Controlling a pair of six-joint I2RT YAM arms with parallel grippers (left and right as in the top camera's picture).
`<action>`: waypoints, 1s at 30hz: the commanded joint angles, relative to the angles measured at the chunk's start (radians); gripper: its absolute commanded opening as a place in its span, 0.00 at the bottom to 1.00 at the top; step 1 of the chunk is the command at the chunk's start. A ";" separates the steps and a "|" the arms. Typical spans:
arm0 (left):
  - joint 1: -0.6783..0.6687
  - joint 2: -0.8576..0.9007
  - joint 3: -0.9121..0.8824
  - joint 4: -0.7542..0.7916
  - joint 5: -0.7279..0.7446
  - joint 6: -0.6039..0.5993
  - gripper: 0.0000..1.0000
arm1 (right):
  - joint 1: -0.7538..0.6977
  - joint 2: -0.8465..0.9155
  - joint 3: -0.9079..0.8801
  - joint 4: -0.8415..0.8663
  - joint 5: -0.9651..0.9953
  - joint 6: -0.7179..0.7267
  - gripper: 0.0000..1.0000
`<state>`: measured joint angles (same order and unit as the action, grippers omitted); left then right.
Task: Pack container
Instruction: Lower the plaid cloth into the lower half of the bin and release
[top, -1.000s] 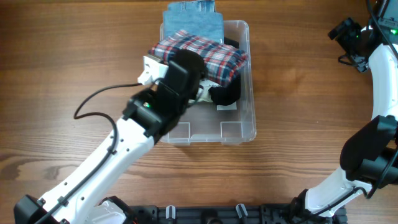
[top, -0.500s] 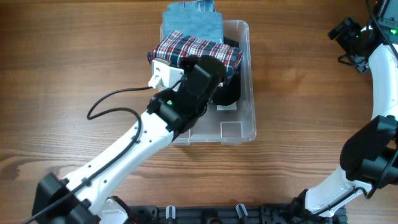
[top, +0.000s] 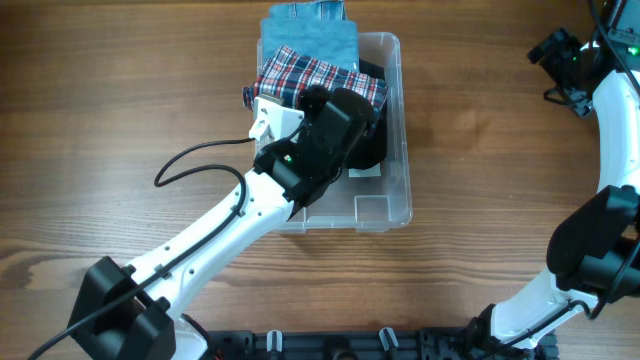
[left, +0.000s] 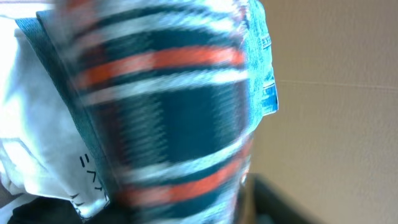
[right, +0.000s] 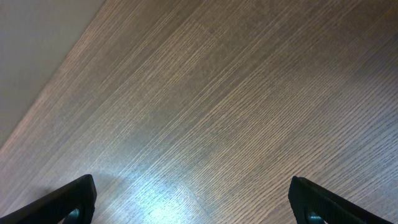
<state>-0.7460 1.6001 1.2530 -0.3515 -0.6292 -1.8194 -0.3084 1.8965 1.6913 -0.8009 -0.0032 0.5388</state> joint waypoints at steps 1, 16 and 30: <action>0.003 0.011 0.021 0.004 0.010 0.002 1.00 | 0.004 0.008 0.002 0.000 -0.005 0.014 1.00; -0.080 -0.030 0.021 0.270 0.018 1.008 1.00 | 0.004 0.008 0.002 0.000 -0.005 0.014 1.00; -0.129 -0.098 0.021 0.292 0.008 1.398 1.00 | 0.004 0.008 0.002 0.000 -0.005 0.013 1.00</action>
<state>-0.8673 1.5715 1.2560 -0.0658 -0.5941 -0.5728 -0.3084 1.8969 1.6913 -0.8009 -0.0036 0.5388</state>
